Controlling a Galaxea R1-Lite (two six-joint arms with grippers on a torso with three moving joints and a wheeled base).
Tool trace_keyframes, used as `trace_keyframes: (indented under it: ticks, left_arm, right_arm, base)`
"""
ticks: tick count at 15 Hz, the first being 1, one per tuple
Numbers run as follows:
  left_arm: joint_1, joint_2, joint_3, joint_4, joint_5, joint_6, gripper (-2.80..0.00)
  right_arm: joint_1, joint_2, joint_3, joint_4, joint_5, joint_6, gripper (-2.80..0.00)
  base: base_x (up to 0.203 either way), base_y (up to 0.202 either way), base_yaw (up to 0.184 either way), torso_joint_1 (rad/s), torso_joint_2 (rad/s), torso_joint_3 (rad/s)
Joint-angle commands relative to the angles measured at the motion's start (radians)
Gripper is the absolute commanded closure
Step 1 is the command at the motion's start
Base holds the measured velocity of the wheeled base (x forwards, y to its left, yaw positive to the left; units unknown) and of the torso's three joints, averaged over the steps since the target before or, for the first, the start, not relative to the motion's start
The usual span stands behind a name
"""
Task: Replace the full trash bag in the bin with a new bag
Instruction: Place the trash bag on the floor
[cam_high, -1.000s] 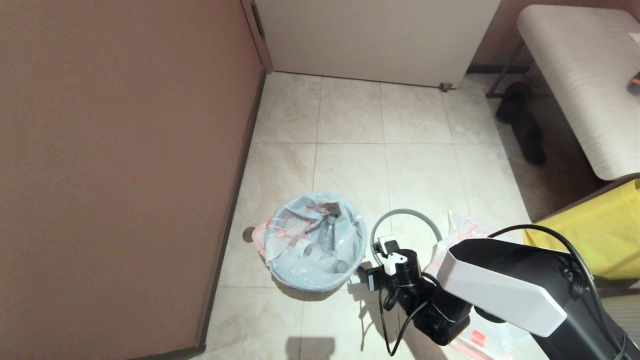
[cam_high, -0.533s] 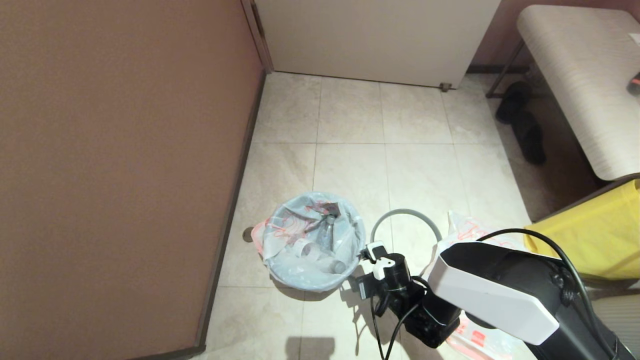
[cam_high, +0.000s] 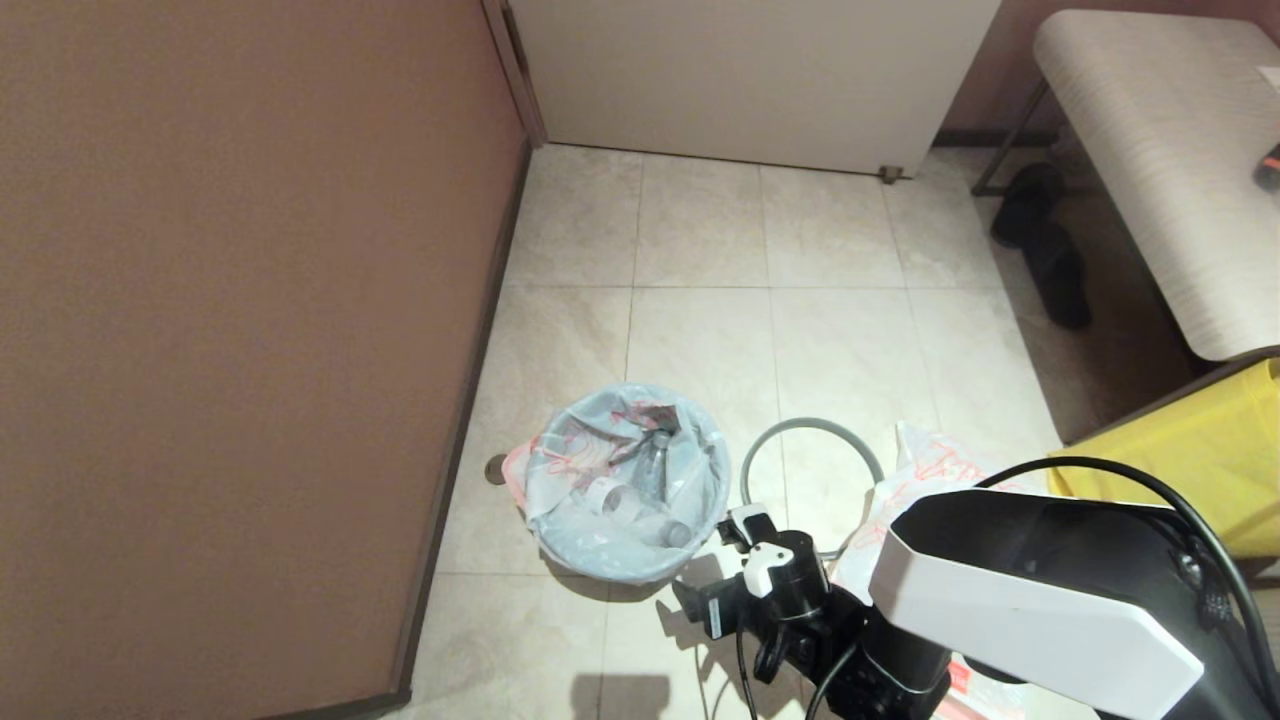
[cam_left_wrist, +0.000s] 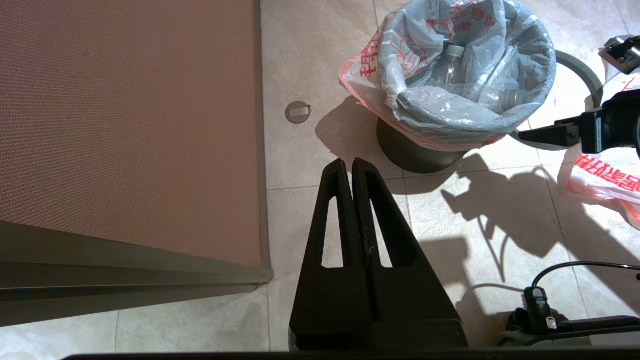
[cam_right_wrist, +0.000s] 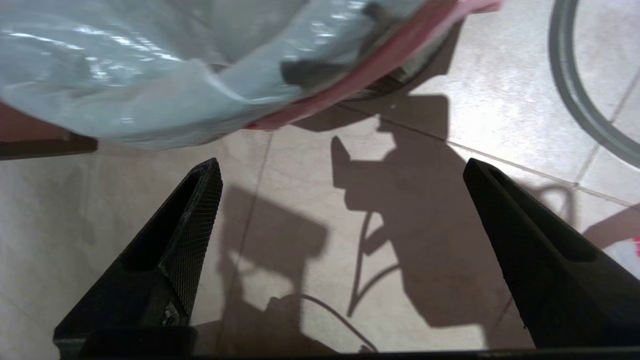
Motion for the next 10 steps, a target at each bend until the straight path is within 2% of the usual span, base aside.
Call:
trace_keyframes:
  ticks: [1,5,10]
  left_arm:
    - [0.000,0.001,0.000,0.000,0.000,0.001,0.00]
    - [0.001,0.001,0.000,0.001,0.000,0.001,0.00]
    - [0.001,0.001,0.000,0.001,0.000,0.002,0.00]
  right_arm:
    - [0.013,-0.007,-0.007,-0.005,-0.008,0.009,-2.80]
    - [0.024,0.054,-0.113,0.008,-0.094,0.005,-2.80]
    - [0.019,0.130,-0.334,0.094,-0.250,-0.055,-2.80]
  base:
    - [0.000,0.000,0.000,0.000,0.00,0.000]
    - [0.000,0.000,0.000,0.000,0.00,0.000]
    - [0.000,0.000,0.000,0.000,0.00,0.000]
